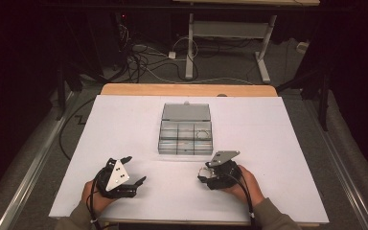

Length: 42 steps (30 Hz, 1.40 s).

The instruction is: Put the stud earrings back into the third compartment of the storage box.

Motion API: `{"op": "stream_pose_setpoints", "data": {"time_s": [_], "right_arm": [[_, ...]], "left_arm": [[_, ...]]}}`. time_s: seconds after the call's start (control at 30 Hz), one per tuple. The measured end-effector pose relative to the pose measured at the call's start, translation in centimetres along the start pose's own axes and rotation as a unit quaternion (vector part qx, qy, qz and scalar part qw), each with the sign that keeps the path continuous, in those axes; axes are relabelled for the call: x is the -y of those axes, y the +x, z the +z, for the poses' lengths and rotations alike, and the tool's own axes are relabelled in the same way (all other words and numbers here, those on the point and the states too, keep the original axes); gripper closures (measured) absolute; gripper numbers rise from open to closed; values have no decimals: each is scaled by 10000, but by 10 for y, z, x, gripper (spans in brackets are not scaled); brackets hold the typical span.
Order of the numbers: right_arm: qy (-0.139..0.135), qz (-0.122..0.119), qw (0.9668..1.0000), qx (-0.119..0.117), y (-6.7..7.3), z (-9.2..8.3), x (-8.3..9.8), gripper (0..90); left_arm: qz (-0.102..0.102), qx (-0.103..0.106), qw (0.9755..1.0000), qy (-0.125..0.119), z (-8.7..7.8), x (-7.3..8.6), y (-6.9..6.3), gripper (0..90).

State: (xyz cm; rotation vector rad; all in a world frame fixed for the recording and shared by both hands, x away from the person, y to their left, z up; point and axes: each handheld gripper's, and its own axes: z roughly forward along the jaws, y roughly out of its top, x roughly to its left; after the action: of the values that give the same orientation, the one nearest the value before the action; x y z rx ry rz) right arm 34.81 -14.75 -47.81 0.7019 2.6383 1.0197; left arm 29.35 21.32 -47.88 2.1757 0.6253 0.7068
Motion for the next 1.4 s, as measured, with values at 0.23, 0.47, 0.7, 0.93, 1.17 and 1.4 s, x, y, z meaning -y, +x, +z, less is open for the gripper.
{"op": "stream_pose_setpoints", "data": {"time_s": [0.23,0.47,0.7,0.93,1.17,1.4], "right_arm": [[-41,-27,10000,-37,0,0,0,486],[-124,-35,9999,-29,-2,-3,0,488],[-297,-61,9995,39,-3,-11,-3,496],[-323,-49,9994,84,-3,-14,-3,497],[-591,-48,9979,245,-6,-26,-7,496],[-849,-6,9957,382,-9,-38,-9,497]], "left_arm": [[17,17,10000,6,0,0,-1,180],[8,17,10000,-2,0,0,0,180],[10,9,10000,-1,0,0,0,180],[-2,2,10000,-10,0,0,0,180],[14,14,10000,-11,0,0,0,180],[10,8,10000,-28,-1,0,0,180]]}}
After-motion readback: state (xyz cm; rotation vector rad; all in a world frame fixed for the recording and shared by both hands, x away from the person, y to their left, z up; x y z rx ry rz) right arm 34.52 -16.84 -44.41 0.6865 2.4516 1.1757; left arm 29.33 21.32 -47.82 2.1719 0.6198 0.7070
